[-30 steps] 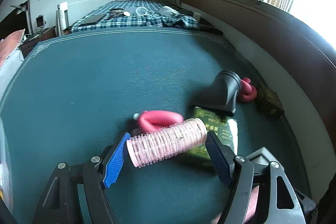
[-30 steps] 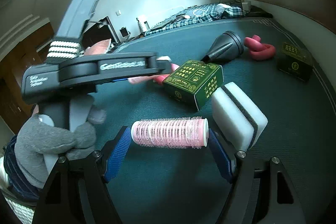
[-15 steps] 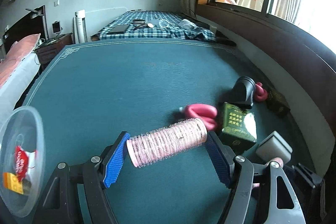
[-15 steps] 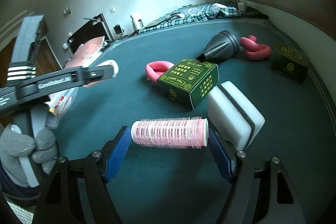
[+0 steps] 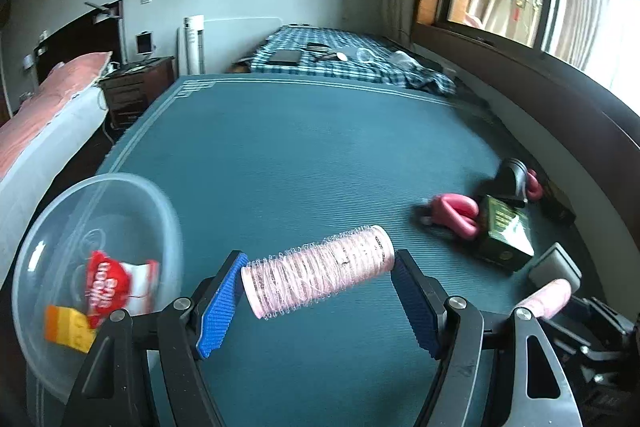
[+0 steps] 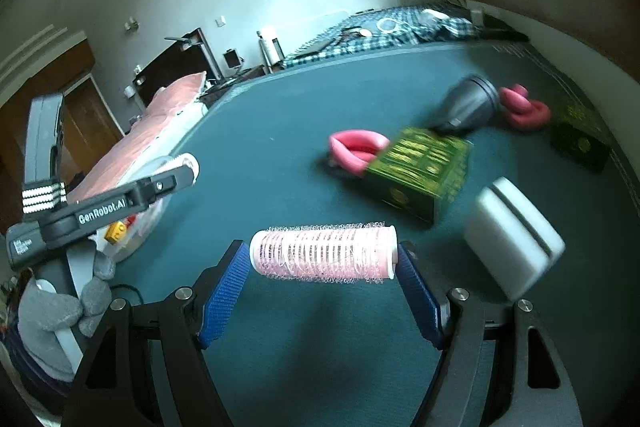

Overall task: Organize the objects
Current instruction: 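Carry both pink rollers to the clear bowl and release them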

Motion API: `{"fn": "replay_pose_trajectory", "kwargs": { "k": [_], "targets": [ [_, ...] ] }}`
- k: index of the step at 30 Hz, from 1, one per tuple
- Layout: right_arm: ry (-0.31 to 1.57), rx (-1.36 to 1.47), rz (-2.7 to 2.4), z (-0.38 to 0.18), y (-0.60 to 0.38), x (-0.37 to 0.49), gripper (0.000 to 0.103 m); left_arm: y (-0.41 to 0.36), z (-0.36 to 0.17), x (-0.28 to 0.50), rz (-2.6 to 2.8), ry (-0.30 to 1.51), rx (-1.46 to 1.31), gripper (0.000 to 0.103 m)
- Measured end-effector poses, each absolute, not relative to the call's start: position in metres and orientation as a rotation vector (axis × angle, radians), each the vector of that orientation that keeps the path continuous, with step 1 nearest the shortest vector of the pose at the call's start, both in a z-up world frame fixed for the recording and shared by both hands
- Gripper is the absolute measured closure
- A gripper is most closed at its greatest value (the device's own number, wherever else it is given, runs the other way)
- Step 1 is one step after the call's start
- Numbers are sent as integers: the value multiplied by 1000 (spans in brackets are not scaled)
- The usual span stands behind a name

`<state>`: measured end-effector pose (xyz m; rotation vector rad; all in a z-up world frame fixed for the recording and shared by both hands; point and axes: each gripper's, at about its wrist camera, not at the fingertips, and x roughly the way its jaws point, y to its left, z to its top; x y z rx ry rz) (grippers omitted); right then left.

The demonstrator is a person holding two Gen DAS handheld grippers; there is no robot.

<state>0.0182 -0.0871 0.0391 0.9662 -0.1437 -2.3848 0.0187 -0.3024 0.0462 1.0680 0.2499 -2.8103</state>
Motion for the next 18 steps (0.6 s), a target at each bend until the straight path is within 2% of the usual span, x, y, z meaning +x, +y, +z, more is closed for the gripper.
{"fn": "replay_pose_trajectory", "kwargs": {
  "k": [18],
  "targets": [
    [-125, 949, -2279, 58, -200, 3, 28, -437, 46, 67, -2593, 305, 963, 26]
  ]
}}
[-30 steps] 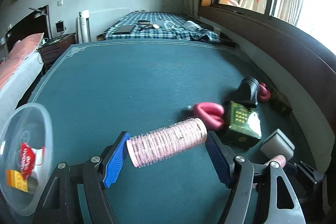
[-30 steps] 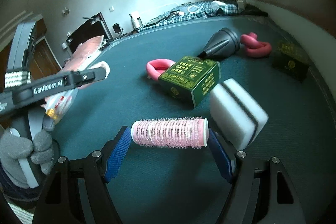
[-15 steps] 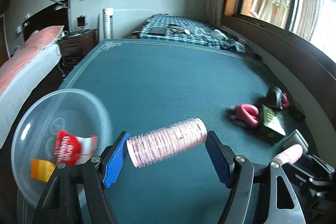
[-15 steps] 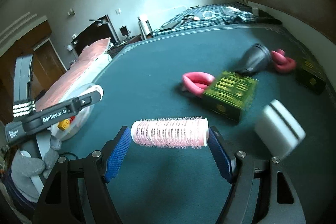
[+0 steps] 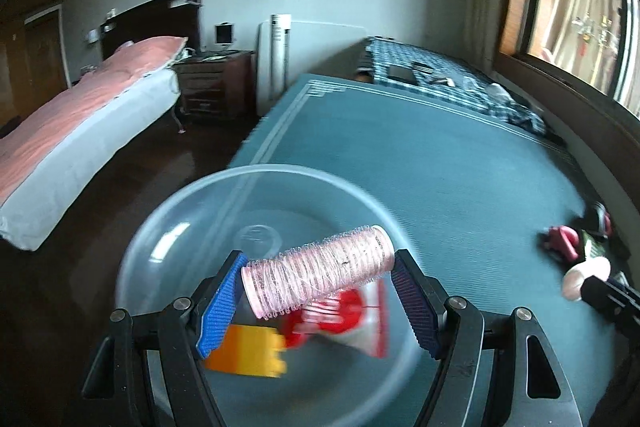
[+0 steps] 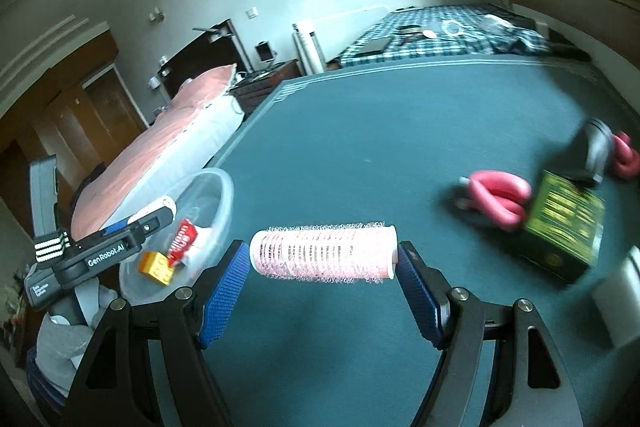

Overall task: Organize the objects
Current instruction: 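Carry both pink rollers to the clear bowl and release them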

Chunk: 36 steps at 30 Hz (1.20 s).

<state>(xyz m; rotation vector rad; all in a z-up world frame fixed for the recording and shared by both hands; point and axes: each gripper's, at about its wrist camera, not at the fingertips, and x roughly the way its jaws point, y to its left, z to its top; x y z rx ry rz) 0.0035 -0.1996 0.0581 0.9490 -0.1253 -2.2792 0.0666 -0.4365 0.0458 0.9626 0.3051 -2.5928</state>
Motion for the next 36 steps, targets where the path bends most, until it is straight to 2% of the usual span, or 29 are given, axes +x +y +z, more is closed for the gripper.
{"fn": "replay_pose_trajectory", "kwargs": {
  "k": [8, 13, 32, 36],
  "targets": [
    [-55, 923, -2212, 65, -260, 3, 28, -476, 36, 76, -2538, 328, 971, 26],
    [-20, 907, -2176, 68, -297, 1, 28, -493, 29, 78, -2519, 365, 974, 16],
    [60, 890, -2067, 66, -410, -22, 27, -530, 35, 114, -2442, 417, 846, 14],
    [51, 901, -2050, 64, -420, -25, 22, -537, 32, 118, -2427, 435, 848, 14]
  ]
}}
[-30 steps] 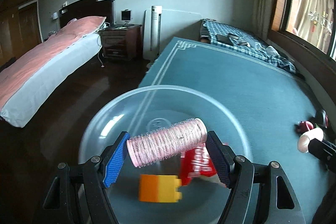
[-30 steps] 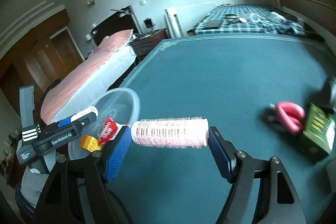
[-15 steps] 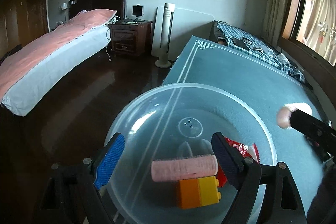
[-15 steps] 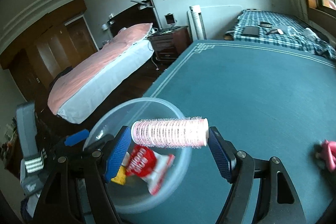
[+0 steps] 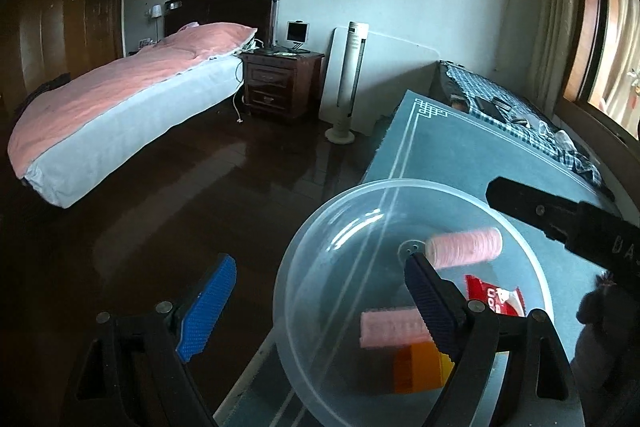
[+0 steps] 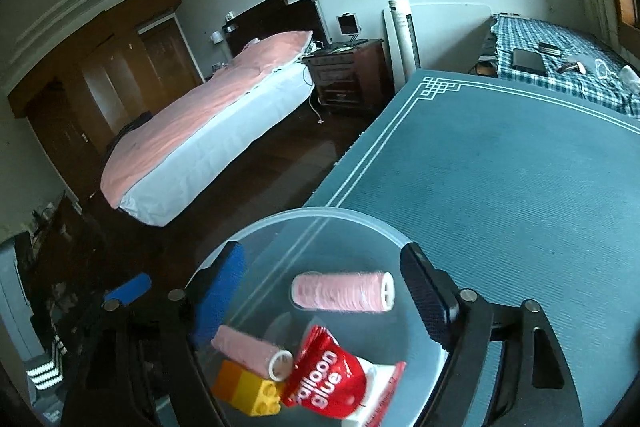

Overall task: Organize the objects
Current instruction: 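Carry both pink rollers to the clear bowl and release them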

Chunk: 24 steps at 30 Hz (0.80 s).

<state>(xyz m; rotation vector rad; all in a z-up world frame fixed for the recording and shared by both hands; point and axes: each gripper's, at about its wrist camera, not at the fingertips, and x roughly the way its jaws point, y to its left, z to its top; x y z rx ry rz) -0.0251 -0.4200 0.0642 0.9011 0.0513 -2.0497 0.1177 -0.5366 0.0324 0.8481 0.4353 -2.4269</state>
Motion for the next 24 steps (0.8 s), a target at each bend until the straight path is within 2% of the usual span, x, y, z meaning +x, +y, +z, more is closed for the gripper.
{"fn": "replay_pose_trajectory", "kwargs": {
  "k": [9, 24],
  "targets": [
    [12, 893, -2086, 64, -391, -21, 22, -538, 31, 118, -2419, 454, 858, 13],
    [-25, 928, -2176, 49, -333, -11, 22, -515, 39, 111, -2467, 437, 858, 2]
  ]
}}
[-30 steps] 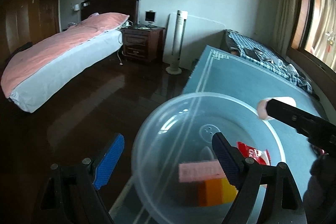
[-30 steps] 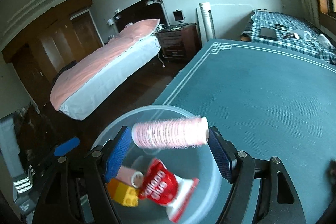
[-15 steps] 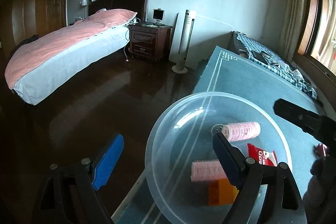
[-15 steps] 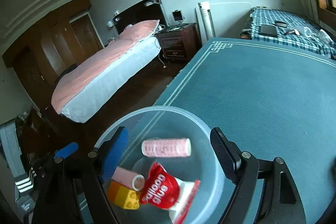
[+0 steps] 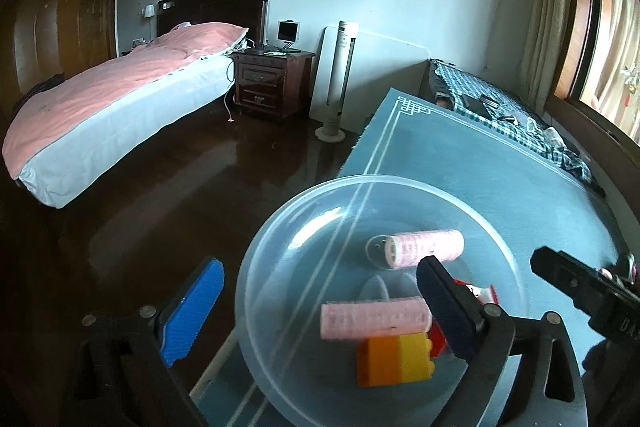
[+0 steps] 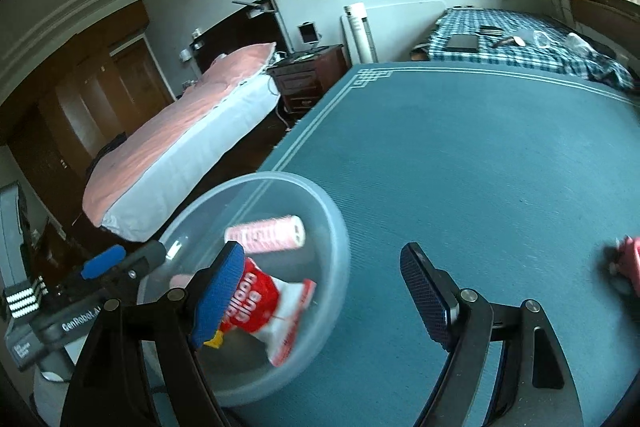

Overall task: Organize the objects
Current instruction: 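Carry both pink rollers to the clear bowl and release them, then move both tools back to the table and grasp the green box with the right tool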

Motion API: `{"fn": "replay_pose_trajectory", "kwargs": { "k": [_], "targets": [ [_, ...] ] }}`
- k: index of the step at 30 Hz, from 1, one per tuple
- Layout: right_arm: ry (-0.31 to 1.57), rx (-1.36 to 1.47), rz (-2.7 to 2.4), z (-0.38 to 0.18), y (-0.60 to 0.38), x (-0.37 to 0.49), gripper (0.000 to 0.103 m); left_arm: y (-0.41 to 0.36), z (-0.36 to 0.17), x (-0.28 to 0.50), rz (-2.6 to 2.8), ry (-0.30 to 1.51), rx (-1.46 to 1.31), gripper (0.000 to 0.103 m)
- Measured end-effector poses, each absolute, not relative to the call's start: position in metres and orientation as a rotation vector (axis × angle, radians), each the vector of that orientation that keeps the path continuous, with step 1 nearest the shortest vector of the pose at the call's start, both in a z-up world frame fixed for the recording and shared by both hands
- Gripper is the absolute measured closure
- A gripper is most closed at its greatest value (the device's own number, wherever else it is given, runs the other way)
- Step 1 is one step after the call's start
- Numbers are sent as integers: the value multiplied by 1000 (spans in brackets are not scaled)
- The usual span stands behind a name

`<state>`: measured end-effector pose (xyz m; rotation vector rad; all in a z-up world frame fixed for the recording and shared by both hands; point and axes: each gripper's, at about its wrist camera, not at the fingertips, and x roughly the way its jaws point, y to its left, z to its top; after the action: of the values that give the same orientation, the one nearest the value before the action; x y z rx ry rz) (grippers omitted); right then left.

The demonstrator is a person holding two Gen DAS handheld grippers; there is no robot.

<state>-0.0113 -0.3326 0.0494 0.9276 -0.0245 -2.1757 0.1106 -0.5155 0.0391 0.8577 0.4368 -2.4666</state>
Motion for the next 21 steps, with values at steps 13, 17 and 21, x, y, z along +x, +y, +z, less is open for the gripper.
{"fn": "replay_pose_trajectory", "kwargs": {
  "k": [13, 17, 21],
  "targets": [
    [-93, 925, -2296, 51, -272, -5, 22, -484, 47, 99, -2521, 407, 872, 0],
    [-116, 912, -2358, 54, -248, -2, 22, -469, 51, 94, -2550, 387, 880, 0],
    [-107, 892, -2450, 56, -227, -1, 22, -453, 54, 89, -2580, 369, 889, 0]
  ]
}}
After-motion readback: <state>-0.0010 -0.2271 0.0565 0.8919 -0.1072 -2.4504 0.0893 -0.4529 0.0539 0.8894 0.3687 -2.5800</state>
